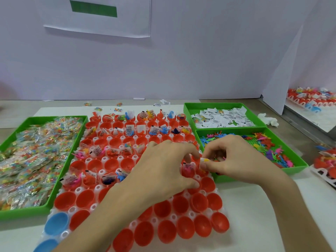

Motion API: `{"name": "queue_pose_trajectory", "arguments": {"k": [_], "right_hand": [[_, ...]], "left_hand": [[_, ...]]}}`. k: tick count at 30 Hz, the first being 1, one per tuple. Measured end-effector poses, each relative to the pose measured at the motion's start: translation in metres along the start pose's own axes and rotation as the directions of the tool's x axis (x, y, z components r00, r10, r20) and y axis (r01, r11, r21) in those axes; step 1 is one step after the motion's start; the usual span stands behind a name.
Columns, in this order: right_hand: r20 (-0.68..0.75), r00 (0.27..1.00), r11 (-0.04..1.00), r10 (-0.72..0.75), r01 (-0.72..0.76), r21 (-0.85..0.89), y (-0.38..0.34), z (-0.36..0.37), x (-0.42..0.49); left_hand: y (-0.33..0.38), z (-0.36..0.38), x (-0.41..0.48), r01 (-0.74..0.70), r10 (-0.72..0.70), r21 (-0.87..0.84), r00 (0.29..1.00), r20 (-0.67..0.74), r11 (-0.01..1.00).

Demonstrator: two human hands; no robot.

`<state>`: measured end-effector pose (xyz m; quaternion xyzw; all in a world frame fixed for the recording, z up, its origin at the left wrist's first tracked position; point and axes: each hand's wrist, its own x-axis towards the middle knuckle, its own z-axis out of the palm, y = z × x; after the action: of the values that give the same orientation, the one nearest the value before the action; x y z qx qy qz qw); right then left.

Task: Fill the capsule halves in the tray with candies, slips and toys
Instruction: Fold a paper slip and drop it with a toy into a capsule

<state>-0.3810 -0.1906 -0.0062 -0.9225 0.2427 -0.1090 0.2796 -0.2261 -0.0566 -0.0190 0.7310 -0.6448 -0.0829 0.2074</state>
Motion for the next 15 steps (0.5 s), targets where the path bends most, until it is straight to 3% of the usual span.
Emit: {"name": "queue_pose_trajectory", "arguments": {"k": [15], "right_hand": [[0.026, 0.998, 0.997, 0.055, -0.057, 0.061, 0.0025, 0.0033, 0.0012]], "left_hand": [[0.0016, 0.0083, 0.0012, -0.035, 0.036, 0.11, 0.999, -0.012, 0.993]]}}
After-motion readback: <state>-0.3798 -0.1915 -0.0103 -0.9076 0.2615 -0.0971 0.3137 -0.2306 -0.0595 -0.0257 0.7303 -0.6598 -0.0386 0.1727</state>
